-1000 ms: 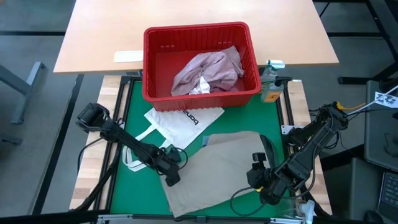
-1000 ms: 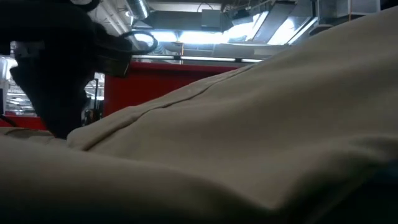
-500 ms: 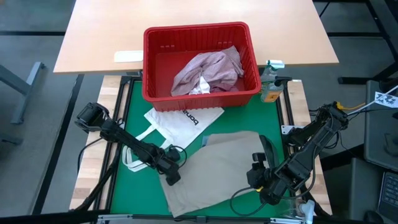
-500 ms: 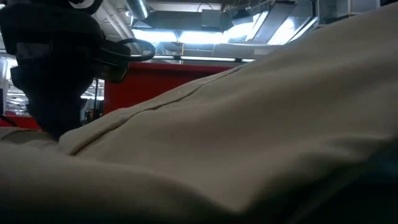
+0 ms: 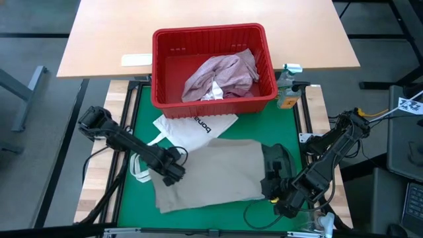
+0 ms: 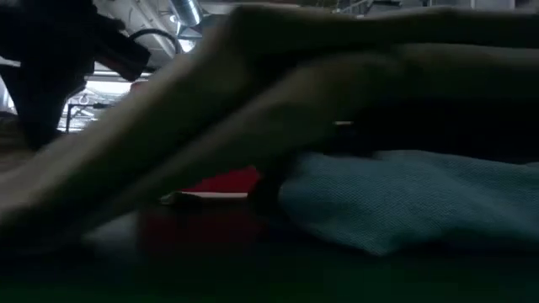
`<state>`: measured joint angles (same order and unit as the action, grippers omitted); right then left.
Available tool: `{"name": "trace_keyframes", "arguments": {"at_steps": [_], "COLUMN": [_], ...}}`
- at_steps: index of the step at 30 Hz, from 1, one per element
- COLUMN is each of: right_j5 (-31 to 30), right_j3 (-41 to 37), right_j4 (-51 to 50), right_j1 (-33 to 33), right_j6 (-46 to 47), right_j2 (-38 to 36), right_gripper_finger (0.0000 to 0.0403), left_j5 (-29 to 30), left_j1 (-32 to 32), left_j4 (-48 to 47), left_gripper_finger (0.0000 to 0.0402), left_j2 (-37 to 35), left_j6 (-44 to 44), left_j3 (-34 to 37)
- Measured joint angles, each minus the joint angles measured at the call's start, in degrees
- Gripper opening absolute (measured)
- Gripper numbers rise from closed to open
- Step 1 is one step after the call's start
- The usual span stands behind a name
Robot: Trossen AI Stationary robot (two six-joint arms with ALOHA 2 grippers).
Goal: Fold laundry
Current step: Fold the gray shorts
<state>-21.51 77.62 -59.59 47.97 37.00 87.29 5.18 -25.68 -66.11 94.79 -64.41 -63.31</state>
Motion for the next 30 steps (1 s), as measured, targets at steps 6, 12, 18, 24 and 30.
{"name": "trace_keyframes", "arguments": {"at_steps": [6,12,18,24,30], "right_j5": [0.03,2.78,5.65,5.65,7.2], "right_j3": [0.0,0.0,0.0,0.0,0.0], "right_j4": [-0.13,-0.09,-0.07,-0.04,0.15], "right_j1": [0.0,0.0,0.07,0.07,0.48], "right_j6": [-1.79,-3.22,-3.24,-5.06,-9.33], "right_j2": [0.0,0.0,0.0,0.03,2.58], "right_gripper_finger": [0.0191,0.0191,0.0191,0.0191,0.0191], "left_j5": [1.97,2.64,2.85,2.87,0.84], "left_j1": [1.1,1.17,1.15,1.17,0.76], "left_j4": [-6.08,-4.39,-3.48,-3.29,-3.27], "left_gripper_finger": [0.0029,0.0046,0.0087,0.0127,0.0127], "left_j2": [-0.01,-0.03,-0.03,-0.03,-0.05], "left_j6": [0.5,1.4,2.46,-0.67,-2.68], "left_j3": [0.02,0.02,0.02,-0.02,-0.07]}}
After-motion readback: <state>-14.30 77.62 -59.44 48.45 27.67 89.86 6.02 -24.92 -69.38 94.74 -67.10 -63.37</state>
